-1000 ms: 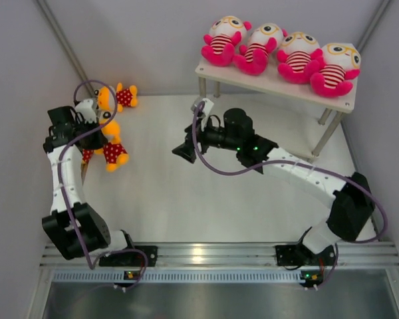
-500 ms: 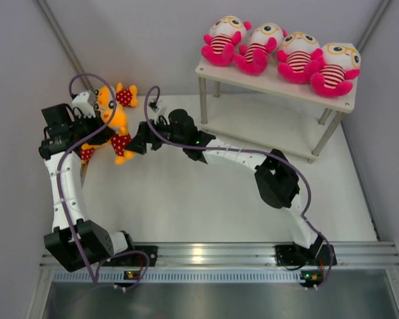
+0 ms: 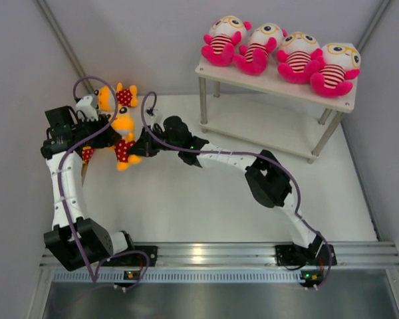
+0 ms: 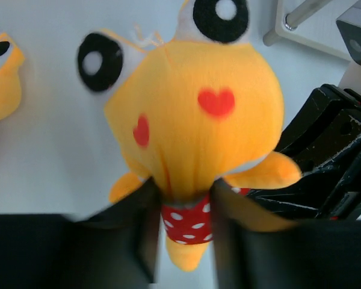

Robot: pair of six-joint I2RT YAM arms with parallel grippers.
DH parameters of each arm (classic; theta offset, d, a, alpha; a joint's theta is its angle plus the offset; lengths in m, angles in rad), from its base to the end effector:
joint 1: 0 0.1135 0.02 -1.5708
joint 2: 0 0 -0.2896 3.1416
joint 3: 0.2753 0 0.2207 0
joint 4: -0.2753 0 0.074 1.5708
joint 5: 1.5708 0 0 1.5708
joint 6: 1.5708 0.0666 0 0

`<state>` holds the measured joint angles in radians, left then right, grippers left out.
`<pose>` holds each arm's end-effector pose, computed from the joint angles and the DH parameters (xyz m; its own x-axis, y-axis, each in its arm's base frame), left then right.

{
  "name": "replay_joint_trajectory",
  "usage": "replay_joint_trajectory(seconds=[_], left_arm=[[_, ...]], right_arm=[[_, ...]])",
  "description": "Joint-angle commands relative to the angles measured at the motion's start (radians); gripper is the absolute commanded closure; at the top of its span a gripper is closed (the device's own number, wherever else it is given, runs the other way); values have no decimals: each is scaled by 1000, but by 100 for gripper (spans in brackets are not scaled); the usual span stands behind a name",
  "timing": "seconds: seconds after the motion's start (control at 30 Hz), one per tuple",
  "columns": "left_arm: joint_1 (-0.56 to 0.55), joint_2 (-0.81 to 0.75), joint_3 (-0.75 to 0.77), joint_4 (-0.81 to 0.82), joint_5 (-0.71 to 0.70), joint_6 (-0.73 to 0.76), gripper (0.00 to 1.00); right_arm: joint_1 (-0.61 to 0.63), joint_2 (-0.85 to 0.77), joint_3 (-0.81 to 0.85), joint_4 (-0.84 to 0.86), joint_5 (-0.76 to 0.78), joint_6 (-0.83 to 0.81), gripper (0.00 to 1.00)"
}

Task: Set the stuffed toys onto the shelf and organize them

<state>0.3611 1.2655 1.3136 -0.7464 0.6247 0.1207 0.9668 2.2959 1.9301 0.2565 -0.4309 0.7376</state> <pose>0.2385 0.0484 0.3775 -0.5811 -0.1151 -0.8056 0.2040 0.9378 -0.2811 0.2983 0.4813 0.2956 -0.7074 0.0508 -0.7050 -0.6863 0.1894 0.7022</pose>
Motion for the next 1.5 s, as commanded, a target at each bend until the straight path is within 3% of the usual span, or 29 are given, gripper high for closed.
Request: replay_joint_trajectory(seconds=[0.0, 0.03, 0.1, 0.23, 0.33, 0.47, 0.63, 0.8, 1.13, 1.47], left_arm=[[-7, 8, 15, 10, -2, 40, 40], [-7, 11, 18, 2, -44, 56, 27], [-7, 21, 24, -10, -98, 85, 3], [-7, 58, 24, -11, -212, 112, 2], [-7, 74, 21, -10, -217, 117, 2], [-7, 77, 13, -10, -186, 117, 2], [-7, 66, 13, -10, -201, 129, 3], [-7, 54, 4, -31, -232, 166, 3], [-7, 60, 7, -33, -234, 172, 3], [-7, 52, 1, -36, -249, 178, 3]], right_arm=[[-22, -155, -188, 142, -146, 130, 100], [-36, -205, -368, 186, -158, 149, 100], [-75, -356, -538, 247, -161, 132, 100], [-129, -556, -900, 217, -199, 83, 100], [-192, -671, -1137, 354, -216, 167, 100], [-367, -730, -1319, 516, -210, 250, 100], [-502, -682, -1262, 538, -227, 181, 100], [-599, -615, -1231, 728, -239, 264, 100], [-704, -391, -1012, 845, -244, 390, 100], [-757, -244, -859, 767, -184, 405, 100]])
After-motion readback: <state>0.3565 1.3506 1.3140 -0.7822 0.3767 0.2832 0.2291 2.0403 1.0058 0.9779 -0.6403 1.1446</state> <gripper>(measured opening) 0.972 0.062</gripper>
